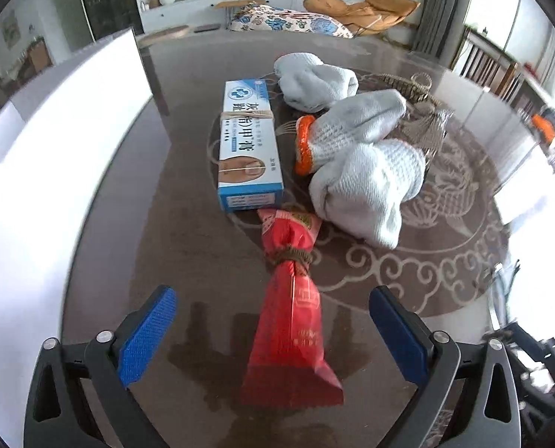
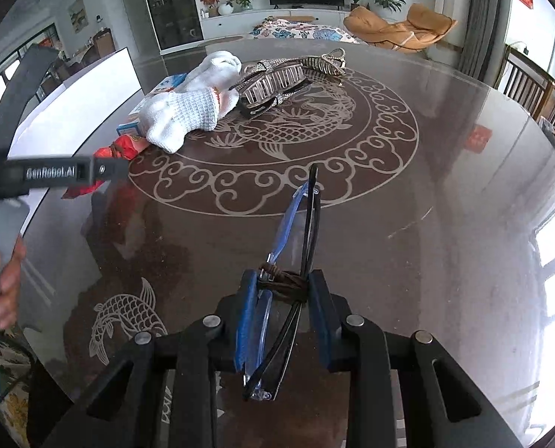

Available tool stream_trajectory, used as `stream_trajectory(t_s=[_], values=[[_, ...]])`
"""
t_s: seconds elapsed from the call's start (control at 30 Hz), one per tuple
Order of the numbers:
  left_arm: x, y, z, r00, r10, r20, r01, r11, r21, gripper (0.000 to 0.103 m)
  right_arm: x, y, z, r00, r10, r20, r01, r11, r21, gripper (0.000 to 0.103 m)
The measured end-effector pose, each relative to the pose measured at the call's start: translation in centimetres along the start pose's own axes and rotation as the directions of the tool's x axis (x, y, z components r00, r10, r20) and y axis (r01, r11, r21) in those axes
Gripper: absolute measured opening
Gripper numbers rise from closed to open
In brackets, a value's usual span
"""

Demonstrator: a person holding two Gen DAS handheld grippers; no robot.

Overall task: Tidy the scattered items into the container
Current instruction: 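Grasp the red snack packet with the left tool while the right tool holds the eyeglasses, then carry the packet and eyeglasses over the container and open both tools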

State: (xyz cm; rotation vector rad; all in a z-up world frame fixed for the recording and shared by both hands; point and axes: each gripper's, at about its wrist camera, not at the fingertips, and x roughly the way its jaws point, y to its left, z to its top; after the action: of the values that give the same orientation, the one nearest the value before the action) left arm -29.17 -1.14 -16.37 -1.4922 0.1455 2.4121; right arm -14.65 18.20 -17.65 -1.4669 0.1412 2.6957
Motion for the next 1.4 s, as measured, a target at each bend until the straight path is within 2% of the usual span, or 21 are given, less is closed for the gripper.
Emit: stream_trajectory(t_s=[0.03,0.07,0.1,0.27,0.37,0.57,0.63,0.77,0.93,1.03,1.17,1.3,1.4], values=[[0.2,0.4,0.0,1.000,-0.014,-0.009,0.014,1.000,-0.013,0.043,-0.1,0.0,-0.1,1.000,-0.001,0.003,0.001,1.000,0.000,0.029],[0.4,0.7,0.1,0.999,-0.028,-0.019,0.027,0.999,-0.026,0.028,-0.2,-0.1,-0.2,1.000,-0.003,0.006,0.003,1.000,-0.001,0.029],[0.6,0.9,0.1,0.999,-0.037,-0.027,0.036,0.999,-0.034,0.025,-0.3,-0.1,-0.3,1.000,-0.006,0.010,0.006,1.000,0.000,0.029],[-0.9,1.0,-1.2,0.998,-0.055,-0.007,0.055,0.998,-0.021,0.024,-0.4,0.1,-0.6,0.999,-0.015,0.034,0.015,1.000,-0.002,0.030],[-2.5,0.1,-3.0,0.998,-0.070,-0.005,0.070,0.998,0.003,0.024,-0.8,-0.6,-1.0,0.999,0.003,0.035,-0.004,0.999,0.038,0.029],[-5.8,-3.6,-8.6,0.994,-0.110,-0.007,0.110,0.992,0.057,0.024,-2.5,-1.9,-2.2,0.993,0.117,0.033,-0.120,0.986,0.112,0.028],[-6.5,-4.7,-10.0,0.995,-0.104,-0.003,0.104,0.992,0.073,0.024,-3.3,-1.8,-2.5,0.989,0.142,0.037,-0.145,0.982,0.122,0.028],[-6.2,-5.2,-11.4,0.994,-0.105,-0.009,0.105,0.993,0.047,0.024,-4.4,-0.4,-2.8,0.987,0.154,0.039,-0.157,0.982,0.103,0.028],[-6.6,-4.1,-12.0,0.994,-0.106,-0.016,0.106,0.994,0.023,0.024,-5.2,2.2,-2.9,0.988,0.153,0.035,-0.154,0.987,0.041,0.028],[-8.2,-2.4,-12.3,0.994,-0.110,0.006,0.110,0.994,-0.018,0.024,-5.4,4.1,-2.6,0.987,0.160,0.027,-0.161,0.987,0.000,0.028],[-11.7,1.6,-11.9,0.993,-0.085,0.077,0.092,0.992,-0.087,0.024,-6.3,7.4,-1.4,0.980,0.195,0.035,-0.193,0.979,-0.061,0.028],[-15.8,6.8,-11.2,0.987,-0.029,0.158,0.056,0.984,-0.170,0.024,-8.3,12.3,1.1,0.962,0.262,0.081,-0.249,0.958,-0.142,0.028],[-18.5,11.1,-10.6,0.978,0.034,0.205,0.017,0.970,-0.241,0.024,-9.6,16.2,3.3,0.939,0.324,0.116,-0.296,0.932,-0.212,0.028]])
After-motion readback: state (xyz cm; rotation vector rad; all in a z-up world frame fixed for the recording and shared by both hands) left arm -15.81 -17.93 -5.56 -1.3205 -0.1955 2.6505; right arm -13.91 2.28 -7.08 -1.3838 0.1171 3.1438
